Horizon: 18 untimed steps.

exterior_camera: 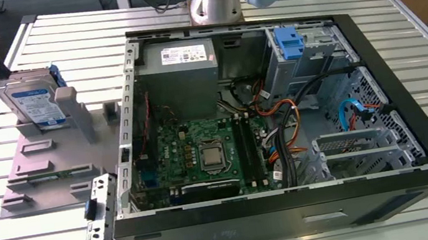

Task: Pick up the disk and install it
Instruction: 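Pick up the disk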

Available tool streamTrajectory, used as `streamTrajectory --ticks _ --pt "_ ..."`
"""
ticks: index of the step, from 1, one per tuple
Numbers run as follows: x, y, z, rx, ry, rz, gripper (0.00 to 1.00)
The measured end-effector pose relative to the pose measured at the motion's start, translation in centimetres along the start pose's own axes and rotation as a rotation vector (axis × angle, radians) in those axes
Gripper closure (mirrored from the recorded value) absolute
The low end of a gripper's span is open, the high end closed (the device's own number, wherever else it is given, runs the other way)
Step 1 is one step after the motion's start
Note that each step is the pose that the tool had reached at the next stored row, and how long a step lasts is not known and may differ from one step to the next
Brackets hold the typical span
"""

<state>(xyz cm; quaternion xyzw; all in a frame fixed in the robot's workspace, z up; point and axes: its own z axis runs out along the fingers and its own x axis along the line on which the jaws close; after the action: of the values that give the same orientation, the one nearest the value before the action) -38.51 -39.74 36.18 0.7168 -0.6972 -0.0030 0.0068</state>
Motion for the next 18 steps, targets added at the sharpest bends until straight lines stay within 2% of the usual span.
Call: streamTrajectory --ticks 18 --pt "0.00 0.00 0.00 0.0000 0.0001 -0.009 0.89"
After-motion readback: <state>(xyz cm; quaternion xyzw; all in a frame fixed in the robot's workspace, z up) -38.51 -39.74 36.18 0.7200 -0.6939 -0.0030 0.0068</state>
